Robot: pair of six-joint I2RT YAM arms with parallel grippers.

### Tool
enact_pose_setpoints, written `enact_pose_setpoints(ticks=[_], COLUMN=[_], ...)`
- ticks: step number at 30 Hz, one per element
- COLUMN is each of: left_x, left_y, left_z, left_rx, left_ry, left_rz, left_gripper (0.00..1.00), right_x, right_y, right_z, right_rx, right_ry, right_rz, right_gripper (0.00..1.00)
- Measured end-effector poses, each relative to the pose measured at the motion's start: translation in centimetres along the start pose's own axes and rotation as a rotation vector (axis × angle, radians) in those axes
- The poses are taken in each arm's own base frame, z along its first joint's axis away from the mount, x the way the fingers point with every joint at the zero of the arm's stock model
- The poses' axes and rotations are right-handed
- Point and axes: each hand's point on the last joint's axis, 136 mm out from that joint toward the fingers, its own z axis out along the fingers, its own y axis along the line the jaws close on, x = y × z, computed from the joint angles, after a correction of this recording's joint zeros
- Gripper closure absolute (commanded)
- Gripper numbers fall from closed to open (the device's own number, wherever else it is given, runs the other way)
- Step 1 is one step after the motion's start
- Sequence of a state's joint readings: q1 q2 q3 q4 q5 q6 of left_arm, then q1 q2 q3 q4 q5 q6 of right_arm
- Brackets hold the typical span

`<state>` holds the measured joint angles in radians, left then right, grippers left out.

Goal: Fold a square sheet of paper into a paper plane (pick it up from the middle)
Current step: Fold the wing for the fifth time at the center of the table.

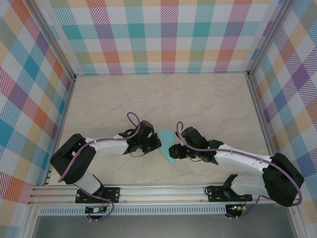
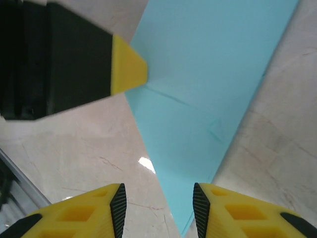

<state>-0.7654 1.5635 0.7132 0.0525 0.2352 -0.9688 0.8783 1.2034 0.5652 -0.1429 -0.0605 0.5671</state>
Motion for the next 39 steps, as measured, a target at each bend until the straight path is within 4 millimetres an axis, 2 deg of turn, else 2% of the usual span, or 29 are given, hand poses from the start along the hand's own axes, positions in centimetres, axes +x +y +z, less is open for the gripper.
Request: enact_pose_setpoints(ticks=[6, 10, 15, 21, 30, 39], left_x=[-0.2, -0.3, -0.2, -0.2, -0.1, -0.1], left_y=[-0.5, -0.6, -0.5, -0.5, -0.4, -0.3], left_z=[-0.1, -0.2, -0.2, -0.2, -0.2, -0.2], left_rx=[0.008, 0.003, -0.001, -0.003, -0.013, -0.016], left_ry=[-0.004, -0.002, 0.001, 0.003, 0.008, 0.008], left_rz=[0.002, 0.001, 0.000, 0.003, 0.012, 0.012], left_gripper=[0.97, 0.97, 0.97, 0.97, 0.97, 0.96], right_x=[2.6, 2.8, 2.7, 2.1, 0.7, 0.8], right_y=[0.6, 1.1, 0.4, -0.5, -0.2, -0.7], right_z=[1.4, 2.4, 4.4, 5.6, 5.4, 5.8], right_rx=[0.102, 0.160, 0.281, 0.371, 0.414, 0.438], right_ry=[-0.072, -0.116, -0.118, -0.139, -0.203, -0.195], right_rz=[-0.314, -0.498, -0.656, -0.738, -0.767, -0.763], right_gripper=[0.49, 0.49, 0.52, 0.56, 0.68, 0.80])
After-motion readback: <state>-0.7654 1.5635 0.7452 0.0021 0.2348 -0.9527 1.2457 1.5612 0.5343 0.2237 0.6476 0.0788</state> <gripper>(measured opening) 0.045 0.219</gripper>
